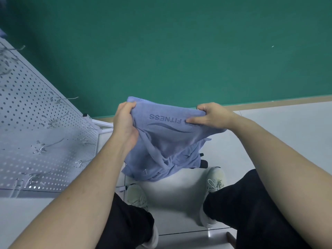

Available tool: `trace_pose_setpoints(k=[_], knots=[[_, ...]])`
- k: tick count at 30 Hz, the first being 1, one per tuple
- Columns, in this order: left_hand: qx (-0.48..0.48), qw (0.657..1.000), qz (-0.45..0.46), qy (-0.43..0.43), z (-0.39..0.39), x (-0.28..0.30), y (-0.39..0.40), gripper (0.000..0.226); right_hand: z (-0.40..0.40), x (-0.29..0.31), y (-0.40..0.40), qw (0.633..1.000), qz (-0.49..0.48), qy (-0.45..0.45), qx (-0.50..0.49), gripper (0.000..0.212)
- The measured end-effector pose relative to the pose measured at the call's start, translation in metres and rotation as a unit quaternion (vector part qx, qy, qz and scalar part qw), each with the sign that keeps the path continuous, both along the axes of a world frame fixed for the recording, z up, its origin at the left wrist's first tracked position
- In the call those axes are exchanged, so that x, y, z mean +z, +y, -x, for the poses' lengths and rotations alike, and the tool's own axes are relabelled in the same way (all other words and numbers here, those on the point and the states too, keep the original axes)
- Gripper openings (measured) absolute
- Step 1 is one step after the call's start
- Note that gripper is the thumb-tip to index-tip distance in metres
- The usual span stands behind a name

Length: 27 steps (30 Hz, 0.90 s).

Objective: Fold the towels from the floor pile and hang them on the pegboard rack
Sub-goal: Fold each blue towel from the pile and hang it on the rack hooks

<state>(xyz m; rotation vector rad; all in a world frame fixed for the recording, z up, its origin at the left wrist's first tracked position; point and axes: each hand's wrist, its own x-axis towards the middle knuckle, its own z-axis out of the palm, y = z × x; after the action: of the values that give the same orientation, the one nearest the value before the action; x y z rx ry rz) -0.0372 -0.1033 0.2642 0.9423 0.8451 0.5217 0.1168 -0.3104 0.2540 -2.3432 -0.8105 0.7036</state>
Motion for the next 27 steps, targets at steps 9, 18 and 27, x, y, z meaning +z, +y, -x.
trace_pose_setpoints(k=[9, 18, 27], knots=[[0.012, 0.987, -0.151, 0.063, 0.003, -0.011, 0.015, 0.017, -0.008, -0.008, -0.017, 0.981, -0.110, 0.133, -0.089, 0.024], [0.032, 0.954, -0.275, 0.115, -0.001, -0.023, 0.023, 0.022, -0.014, -0.013, -0.015, 0.985, -0.085, 0.056, -0.136, 0.011], [-0.004, 0.991, -0.094, 0.098, -0.005, -0.027, 0.011, 0.007, -0.012, -0.008, -0.007, 0.943, -0.100, 0.181, -0.262, 0.027]])
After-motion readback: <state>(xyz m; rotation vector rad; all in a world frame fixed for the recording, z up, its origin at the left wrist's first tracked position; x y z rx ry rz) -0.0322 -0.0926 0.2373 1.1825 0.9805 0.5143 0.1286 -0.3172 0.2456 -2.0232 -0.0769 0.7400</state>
